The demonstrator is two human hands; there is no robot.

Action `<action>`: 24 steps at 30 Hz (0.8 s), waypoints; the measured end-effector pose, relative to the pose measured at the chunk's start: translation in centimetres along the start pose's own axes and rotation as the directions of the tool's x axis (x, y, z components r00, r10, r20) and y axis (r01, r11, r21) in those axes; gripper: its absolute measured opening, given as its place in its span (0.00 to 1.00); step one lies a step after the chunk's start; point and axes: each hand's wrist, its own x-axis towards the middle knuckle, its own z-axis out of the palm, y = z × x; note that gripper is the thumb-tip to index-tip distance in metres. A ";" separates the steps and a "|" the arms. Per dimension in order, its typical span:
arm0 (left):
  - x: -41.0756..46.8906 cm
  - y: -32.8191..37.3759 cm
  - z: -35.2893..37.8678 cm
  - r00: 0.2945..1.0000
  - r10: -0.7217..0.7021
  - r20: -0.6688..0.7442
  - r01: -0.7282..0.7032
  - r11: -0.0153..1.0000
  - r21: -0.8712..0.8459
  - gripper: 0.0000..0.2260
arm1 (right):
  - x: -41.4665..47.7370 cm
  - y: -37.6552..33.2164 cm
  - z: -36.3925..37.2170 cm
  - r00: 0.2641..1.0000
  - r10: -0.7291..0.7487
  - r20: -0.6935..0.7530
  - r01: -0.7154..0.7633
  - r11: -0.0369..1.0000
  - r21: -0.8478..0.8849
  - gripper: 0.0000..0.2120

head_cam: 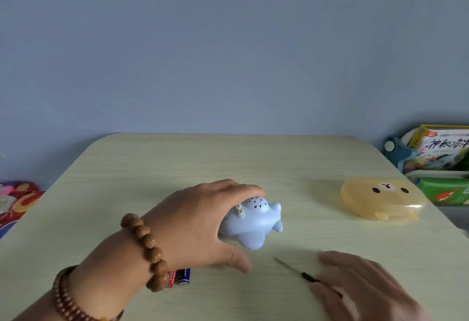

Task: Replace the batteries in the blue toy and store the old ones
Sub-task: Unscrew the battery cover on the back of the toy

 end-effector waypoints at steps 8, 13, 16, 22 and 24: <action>-0.1 -0.2 0.0 0.999 -0.017 0.029 0.019 0.996 -0.092 0.33 | 3.2 -1.8 -2.1 0.896 0.406 0.180 -0.444 0.806 0.392 0.13; 0.2 -0.6 -0.5 0.996 -0.011 0.088 0.046 0.917 -0.395 0.28 | 5.4 -3.4 0.4 0.841 0.403 0.362 -0.541 0.601 0.588 0.04; 0.4 -0.9 -0.6 0.994 -0.053 0.091 0.093 0.844 -0.528 0.27 | 5.9 -3.7 1.0 0.861 0.371 0.349 -0.508 0.568 0.648 0.06; 0.7 -1.1 0.1 0.991 -0.122 0.046 0.129 0.870 -0.475 0.30 | 6.3 -3.8 1.4 0.887 0.383 0.256 -0.460 0.716 0.525 0.07; 0.4 -1.0 -0.1 0.992 -0.092 0.090 0.122 0.892 -0.434 0.38 | 6.5 -3.6 1.4 0.875 0.391 0.286 -0.484 0.735 0.476 0.08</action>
